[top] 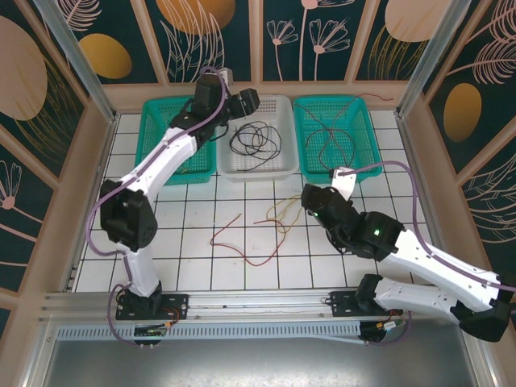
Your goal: Untangle the cables
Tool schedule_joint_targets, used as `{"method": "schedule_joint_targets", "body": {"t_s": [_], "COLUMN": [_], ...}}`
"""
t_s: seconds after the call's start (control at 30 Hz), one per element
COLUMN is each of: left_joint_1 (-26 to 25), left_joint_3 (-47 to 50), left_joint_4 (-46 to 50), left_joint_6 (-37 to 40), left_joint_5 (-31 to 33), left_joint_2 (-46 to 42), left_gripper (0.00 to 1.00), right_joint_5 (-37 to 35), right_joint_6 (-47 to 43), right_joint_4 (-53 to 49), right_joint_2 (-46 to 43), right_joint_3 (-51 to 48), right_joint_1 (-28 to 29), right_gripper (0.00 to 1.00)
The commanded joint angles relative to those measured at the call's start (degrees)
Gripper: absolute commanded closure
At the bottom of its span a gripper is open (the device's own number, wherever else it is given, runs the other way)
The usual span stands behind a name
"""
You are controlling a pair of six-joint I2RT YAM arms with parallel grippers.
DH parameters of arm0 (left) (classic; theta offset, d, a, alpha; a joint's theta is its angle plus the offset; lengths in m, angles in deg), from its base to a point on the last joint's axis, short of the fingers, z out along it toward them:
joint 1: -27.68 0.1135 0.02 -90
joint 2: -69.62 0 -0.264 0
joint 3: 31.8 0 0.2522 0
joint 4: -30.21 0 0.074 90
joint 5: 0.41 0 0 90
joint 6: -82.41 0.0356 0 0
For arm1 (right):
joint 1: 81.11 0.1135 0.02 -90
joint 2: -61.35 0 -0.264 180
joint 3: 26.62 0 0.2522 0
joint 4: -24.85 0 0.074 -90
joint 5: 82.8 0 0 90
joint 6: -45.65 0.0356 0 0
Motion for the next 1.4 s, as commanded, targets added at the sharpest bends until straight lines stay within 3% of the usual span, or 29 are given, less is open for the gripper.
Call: {"method": "schedule_joint_targets", "body": {"t_s": [0.0, 0.13, 0.3, 0.5, 0.7, 0.97, 1.13, 1.37], "left_joint_1": [-0.02, -0.02, -0.01, -0.01, -0.10, -1.04, -3.00, -6.29], "left_joint_3": [6.16, 20.46, 36.75, 51.67, 64.89, 72.40, 74.78, 78.02], "left_joint_4": [-3.15, -5.88, -3.80, 3.91, 4.18, 3.69, 3.92, 4.20], "left_joint_6": [1.90, 2.58, 3.03, 2.03, -5.22, -11.22, -12.92, -15.05], "left_joint_5": [-0.05, 0.54, -1.48, -5.57, -10.17, -11.65, -13.28, -12.02], "left_joint_2": [-10.85, -22.71, -34.18, -42.75, -49.57, -52.47, -51.77, -52.27], "left_gripper": [0.25, 0.23, 0.27, 0.35, 0.38, 0.40, 0.39, 0.39], "right_joint_5": [0.41, 4.10, 14.59, 21.55, 28.39, 26.75, 24.51, 27.18], "right_joint_6": [-0.71, -1.20, -1.84, -0.86, -0.35, 0.41, 1.71, 2.96], "right_joint_4": [1.42, 2.90, 7.37, 11.46, 16.14, 14.60, 12.03, 13.58], "right_joint_2": [0.68, 2.19, 5.84, 14.47, 24.06, 28.31, 26.52, 22.36], "right_joint_3": [1.58, 0.72, -1.42, -2.38, -1.39, 1.25, 0.85, -3.57], "right_joint_1": [-0.61, -2.78, -7.66, -8.09, -7.61, -8.04, -9.81, -14.20], "right_gripper": [0.40, 0.39, 0.38, 0.38, 0.42, 0.43, 0.43, 0.43]}}
